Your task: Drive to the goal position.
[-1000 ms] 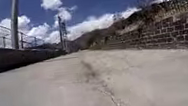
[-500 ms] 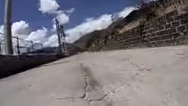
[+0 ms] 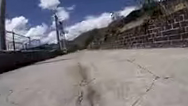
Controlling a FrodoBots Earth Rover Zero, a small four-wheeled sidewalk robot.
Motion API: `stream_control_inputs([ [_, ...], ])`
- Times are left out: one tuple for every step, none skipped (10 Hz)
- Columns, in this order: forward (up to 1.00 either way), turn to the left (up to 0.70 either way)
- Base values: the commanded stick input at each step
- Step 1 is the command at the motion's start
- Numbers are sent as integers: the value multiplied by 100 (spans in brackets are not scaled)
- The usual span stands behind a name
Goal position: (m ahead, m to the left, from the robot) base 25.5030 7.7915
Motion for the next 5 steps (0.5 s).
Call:
stream_control_inputs([
  [100, -1],
  [100, -1],
  [100, 14],
  [100, 31],
  [100, 39],
])
